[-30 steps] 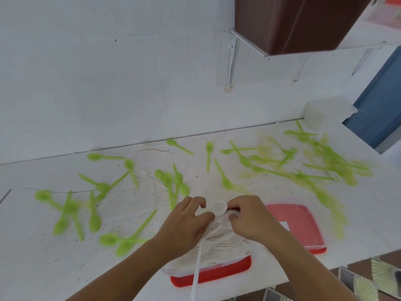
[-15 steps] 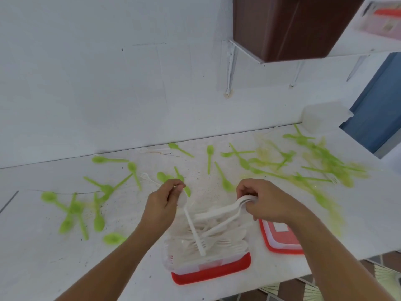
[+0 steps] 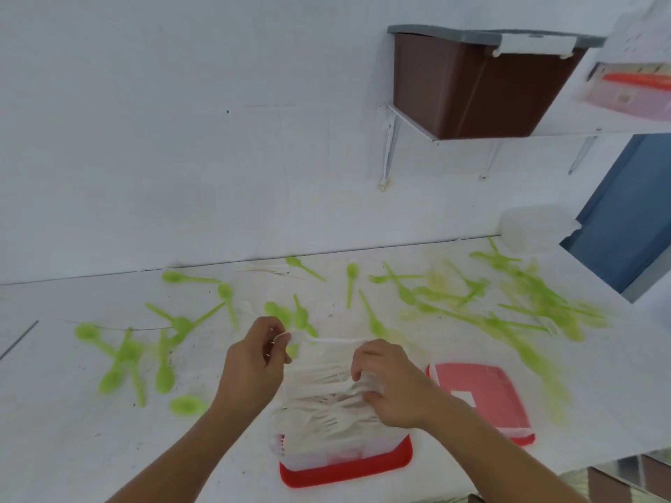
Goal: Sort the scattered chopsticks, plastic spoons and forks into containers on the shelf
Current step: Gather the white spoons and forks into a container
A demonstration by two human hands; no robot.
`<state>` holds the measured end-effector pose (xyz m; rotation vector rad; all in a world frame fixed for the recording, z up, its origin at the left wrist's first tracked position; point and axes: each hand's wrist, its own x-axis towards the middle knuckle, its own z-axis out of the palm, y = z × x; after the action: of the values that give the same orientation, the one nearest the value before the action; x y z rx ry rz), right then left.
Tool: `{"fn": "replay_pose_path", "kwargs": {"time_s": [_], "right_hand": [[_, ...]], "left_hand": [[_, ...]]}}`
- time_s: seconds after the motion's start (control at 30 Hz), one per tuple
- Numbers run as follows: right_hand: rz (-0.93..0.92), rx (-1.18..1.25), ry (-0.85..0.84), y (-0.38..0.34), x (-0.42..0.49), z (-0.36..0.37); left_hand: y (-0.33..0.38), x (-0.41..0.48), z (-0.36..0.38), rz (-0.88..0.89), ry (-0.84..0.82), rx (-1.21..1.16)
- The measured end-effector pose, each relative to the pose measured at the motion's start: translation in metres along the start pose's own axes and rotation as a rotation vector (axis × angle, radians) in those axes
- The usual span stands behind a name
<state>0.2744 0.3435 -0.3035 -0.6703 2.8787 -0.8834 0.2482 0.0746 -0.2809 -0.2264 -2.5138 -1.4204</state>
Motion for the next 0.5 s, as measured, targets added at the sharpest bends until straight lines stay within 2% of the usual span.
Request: {"fn": "replay_pose_path", "kwargs": {"time_s": [0.1,0.2,0.27,0.33,0.4,0.5], "right_hand": [[0.096,0.086,-0.054,0.004,-0.003,-0.022],[0.118,0.203,0.17,0.004,-0.008,-0.038],[0.128,0.194,0.203,0.0,-0.01,-0.036],[0.119,0.058,0.056,-0.003,-0.008,-0.021],[0.081,-0.15,-0.038,-0.005,-0.005,-0.001],[0.081,-0.217,0.052,-0.003,0.001,0.015]], "left_hand": [[-0.03,-0.023,0.005,0.215,-0.105,0.229],[-0.051,-0.033,0.005,0.397,-0.192,0.312],[-0.057,-0.033,0.005,0.486,-0.241,0.343],[-0.06,-0.025,0.005,0.524,-0.278,0.41],[-0.059,-0.017,0.003,0.486,-0.313,0.455],[-0.052,-0.013,0.003,0.451,-0.313,0.411]]}}
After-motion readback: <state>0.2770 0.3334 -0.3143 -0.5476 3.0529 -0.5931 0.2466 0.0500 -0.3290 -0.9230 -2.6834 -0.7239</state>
